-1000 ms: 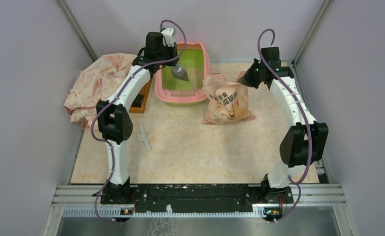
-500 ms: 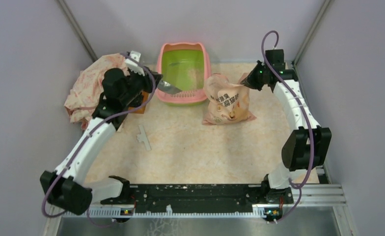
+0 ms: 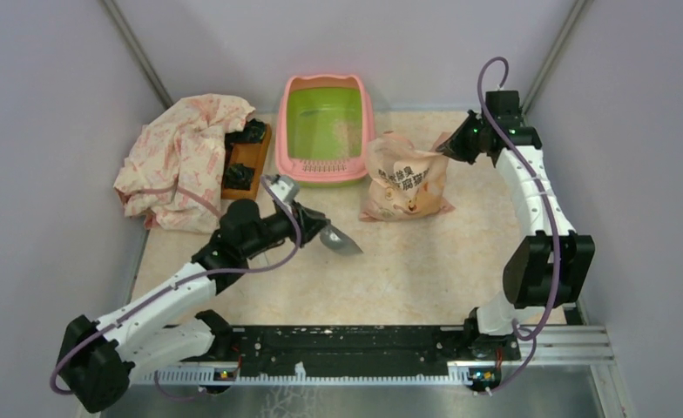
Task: Fill the litter box with clean litter
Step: Pour the cat litter into the litter box, then place the spatula at the center of the board.
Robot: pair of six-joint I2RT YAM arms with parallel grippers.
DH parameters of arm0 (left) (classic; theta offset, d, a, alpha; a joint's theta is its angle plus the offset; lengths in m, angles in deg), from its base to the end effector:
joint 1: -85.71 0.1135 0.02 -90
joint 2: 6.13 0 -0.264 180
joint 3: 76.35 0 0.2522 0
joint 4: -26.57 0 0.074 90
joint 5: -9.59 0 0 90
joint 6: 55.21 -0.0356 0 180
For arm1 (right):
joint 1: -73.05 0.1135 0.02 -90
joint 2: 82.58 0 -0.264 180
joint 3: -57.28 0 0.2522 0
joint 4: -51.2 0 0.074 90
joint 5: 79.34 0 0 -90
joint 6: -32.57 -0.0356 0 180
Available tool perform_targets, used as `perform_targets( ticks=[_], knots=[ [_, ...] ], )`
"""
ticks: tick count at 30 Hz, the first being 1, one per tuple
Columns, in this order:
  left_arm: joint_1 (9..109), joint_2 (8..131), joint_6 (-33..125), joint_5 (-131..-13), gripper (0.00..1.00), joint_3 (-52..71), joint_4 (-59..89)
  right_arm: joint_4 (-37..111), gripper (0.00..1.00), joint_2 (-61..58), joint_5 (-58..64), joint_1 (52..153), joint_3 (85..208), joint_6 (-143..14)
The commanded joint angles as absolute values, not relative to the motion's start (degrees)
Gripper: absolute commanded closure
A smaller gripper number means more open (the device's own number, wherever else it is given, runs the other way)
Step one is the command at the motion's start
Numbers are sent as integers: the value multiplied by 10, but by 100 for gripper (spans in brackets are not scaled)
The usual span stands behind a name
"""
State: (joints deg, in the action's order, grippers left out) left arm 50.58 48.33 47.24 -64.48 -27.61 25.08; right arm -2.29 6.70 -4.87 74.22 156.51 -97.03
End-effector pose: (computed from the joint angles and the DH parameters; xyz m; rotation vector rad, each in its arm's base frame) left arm 0.1783 -0.1374 0.2896 0.5567 1.6764 -0.8478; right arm 0.3433 0.0165 0.3465 0.6544 2.3024 0.6627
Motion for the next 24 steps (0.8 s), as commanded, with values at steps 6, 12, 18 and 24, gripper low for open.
perform_targets(
  ticks=[6,12,18,24],
  knots=[
    [327,555,485,-710,87,-380,493,-26,100,50,-60,672,1594,-936],
    [312,708,500,-684,83,-419,658,-23,100,52,-70,668,1589,-936],
    [290,766,509,-681,81,-426,673,-11,100,47,-81,668,1574,-942],
    [257,678,523,-731,82,-476,596,0,100,43,-90,668,1561,-944]
  ],
)
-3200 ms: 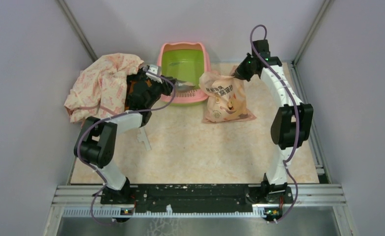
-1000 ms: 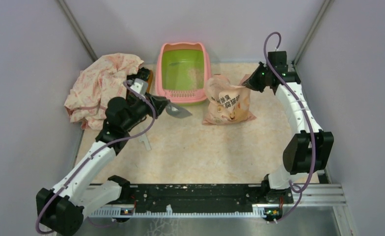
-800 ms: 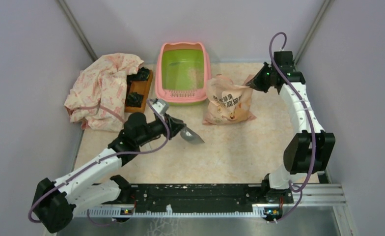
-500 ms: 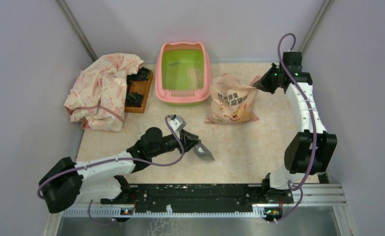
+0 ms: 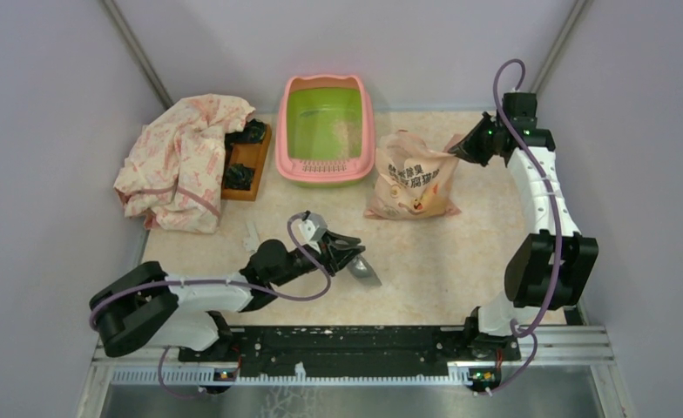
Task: Fill the litter box with clean litter
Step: Place the spatula at the center of the board.
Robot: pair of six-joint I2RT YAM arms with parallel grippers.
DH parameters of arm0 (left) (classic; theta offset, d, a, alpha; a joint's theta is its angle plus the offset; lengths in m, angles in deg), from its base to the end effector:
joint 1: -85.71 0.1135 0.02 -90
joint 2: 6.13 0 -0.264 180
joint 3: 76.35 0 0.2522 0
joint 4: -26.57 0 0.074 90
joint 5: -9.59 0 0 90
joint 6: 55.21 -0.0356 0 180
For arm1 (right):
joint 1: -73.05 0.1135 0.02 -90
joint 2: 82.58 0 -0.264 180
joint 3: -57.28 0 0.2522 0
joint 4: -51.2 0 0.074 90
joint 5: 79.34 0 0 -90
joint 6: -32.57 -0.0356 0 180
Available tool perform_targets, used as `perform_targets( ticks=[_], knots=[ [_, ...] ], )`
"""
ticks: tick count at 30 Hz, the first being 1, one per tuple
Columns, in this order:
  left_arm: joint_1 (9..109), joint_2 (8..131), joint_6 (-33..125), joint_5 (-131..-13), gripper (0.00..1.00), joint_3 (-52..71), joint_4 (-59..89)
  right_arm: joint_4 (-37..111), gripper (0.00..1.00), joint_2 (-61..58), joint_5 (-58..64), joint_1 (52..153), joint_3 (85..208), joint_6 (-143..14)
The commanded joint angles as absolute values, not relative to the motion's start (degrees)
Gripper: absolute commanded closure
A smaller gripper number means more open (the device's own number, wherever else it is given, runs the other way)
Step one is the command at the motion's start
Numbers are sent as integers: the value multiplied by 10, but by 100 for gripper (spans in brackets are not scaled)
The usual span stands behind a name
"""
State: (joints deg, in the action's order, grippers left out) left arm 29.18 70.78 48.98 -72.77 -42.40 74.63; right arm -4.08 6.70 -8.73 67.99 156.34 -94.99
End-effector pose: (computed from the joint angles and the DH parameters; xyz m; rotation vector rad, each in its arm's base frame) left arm 0.1359 -0.2142 0.2085 0.6772 1.4298 -1.0842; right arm 0.3403 -0.0183 0.3436 0.7172 2.3008 0.6696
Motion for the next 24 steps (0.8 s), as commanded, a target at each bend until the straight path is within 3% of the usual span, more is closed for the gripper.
perform_targets(
  ticks=[1,10,20,24],
  knots=[
    [247,658,528,-746,82,-483,575,2,100,42,-91,668,1558,-945],
    [185,571,589,-858,80,-525,461,10,100,34,-96,668,1547,-948],
    [133,741,579,-887,76,-464,486,14,100,23,-99,668,1530,-946],
    [119,793,584,-891,66,-443,480,16,100,23,-101,668,1527,-944]
  ],
)
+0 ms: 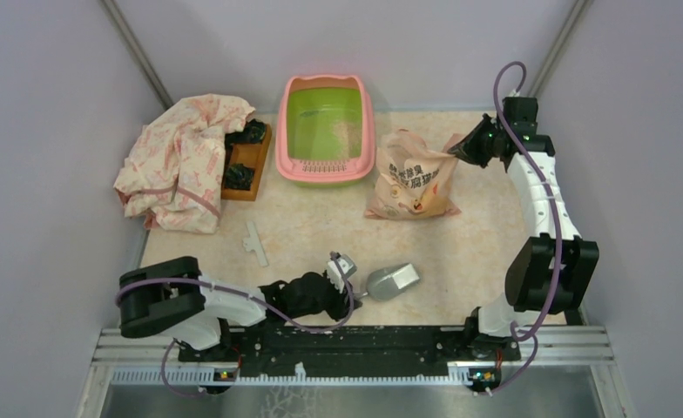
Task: Fill the litter box with clean litter
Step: Place the spatula at the center of the board, then pick up the spatula from the center of the board.
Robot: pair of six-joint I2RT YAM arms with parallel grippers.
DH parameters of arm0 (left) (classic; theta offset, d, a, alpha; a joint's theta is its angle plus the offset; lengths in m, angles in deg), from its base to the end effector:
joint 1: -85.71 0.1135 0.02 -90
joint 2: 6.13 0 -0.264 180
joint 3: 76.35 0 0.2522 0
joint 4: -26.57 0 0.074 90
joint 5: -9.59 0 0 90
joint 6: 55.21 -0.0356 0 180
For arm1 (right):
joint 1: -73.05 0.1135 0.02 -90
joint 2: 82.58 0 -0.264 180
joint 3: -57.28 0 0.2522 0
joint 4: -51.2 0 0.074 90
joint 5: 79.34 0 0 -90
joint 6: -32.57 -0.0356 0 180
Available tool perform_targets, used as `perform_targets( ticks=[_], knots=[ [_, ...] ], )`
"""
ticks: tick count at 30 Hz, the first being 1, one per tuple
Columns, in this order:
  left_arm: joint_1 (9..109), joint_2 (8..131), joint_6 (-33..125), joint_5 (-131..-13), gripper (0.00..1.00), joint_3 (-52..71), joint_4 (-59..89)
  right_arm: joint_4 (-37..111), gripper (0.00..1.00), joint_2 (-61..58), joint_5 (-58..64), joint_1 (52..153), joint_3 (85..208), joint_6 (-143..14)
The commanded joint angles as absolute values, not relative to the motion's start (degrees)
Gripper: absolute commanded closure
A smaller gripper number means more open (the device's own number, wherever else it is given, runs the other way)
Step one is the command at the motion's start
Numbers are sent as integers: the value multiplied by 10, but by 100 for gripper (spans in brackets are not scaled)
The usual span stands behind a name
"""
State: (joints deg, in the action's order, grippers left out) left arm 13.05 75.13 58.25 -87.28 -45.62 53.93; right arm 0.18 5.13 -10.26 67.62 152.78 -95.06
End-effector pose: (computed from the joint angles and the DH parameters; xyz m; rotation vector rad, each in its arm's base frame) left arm 0.0758 -0.2285 0.1367 0.7998 1.9471 -0.9478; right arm 0.3372 -0.0193 0.3380 0.6915 2.2665 0.7023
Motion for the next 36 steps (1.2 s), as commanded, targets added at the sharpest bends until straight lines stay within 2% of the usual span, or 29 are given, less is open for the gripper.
perform_targets(
  ticks=[1,9,18,26,32,36],
  knots=[
    [117,794,584,-891,64,-438,471,17,100,23,-102,668,1526,-942],
    [112,773,557,-907,57,-389,383,35,100,23,-114,668,1506,-941],
    [112,798,549,-905,58,-368,364,49,100,24,-127,668,1491,-944],
    [100,807,563,-912,71,-400,418,52,100,27,-130,667,1487,-944],
    [75,799,575,-939,99,-383,379,44,100,26,-119,667,1490,-938],
    [69,771,579,-976,100,-339,296,40,100,22,-114,667,1491,-935]
  ],
)
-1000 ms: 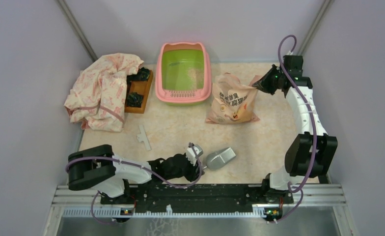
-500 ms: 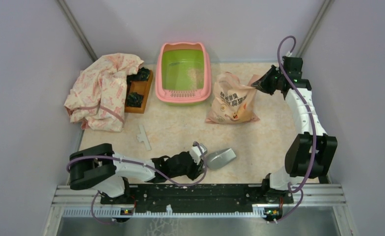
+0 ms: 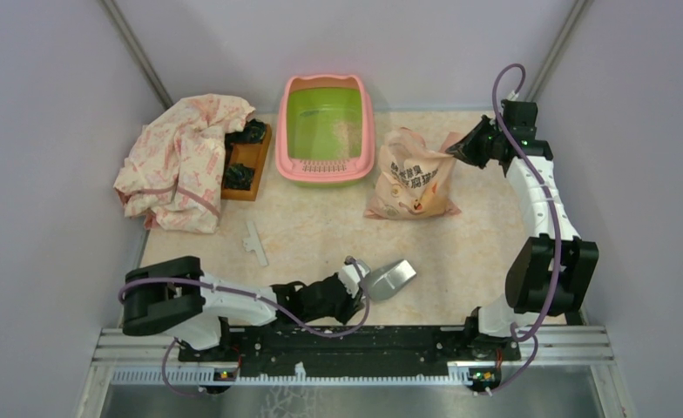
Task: Fill the litter box with clean litter
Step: Pick up the spatula from the center of the board.
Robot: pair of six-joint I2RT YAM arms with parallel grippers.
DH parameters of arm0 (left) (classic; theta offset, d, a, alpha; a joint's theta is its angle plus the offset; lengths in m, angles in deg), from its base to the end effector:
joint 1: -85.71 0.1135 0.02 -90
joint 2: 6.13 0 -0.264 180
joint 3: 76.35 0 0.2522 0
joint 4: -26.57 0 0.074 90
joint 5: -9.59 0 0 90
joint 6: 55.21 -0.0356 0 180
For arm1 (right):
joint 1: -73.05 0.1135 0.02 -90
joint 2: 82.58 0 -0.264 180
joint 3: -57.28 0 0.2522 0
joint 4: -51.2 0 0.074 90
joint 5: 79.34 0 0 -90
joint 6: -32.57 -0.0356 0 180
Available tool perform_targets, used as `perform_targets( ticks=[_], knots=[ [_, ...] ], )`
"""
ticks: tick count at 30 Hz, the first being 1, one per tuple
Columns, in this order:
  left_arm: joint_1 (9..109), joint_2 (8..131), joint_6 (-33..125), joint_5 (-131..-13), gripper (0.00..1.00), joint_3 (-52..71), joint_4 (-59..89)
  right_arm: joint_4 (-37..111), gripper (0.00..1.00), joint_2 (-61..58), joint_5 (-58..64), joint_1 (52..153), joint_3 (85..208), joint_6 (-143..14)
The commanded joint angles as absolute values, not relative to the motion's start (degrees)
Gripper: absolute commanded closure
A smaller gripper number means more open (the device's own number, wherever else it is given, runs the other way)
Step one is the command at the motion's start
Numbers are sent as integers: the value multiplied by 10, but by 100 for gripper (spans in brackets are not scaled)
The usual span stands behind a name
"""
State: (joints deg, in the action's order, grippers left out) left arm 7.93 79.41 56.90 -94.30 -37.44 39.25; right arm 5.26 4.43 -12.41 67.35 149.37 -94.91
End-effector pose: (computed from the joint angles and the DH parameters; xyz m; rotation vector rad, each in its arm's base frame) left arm 0.0640 -0.2549 0.1327 0.9157 2.0447 -0.7356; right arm 0.3379 -0.0197 0.3296 0.6515 2.2340 0.7449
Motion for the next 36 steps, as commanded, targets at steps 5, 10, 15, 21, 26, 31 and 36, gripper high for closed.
perform_targets(
  ticks=[5,10,15,21,26,31,36],
  knots=[
    [70,712,548,-1018,100,-325,274,36,100,17,-115,667,1490,-935],
    [74,683,544,-1021,100,-290,216,28,100,13,-116,667,1500,-936],
    [78,642,540,-1023,99,-269,179,25,100,9,-118,667,1503,-935],
    [116,573,523,-1030,98,-219,99,19,100,-4,-112,667,1492,-926],
    [231,558,519,-939,98,-107,-9,22,100,-16,-115,667,1478,-927],
    [298,591,522,-843,95,20,-94,16,100,-18,-115,667,1484,-924],
    [313,618,534,-791,95,97,-127,7,100,-19,-114,667,1493,-917]
  ],
)
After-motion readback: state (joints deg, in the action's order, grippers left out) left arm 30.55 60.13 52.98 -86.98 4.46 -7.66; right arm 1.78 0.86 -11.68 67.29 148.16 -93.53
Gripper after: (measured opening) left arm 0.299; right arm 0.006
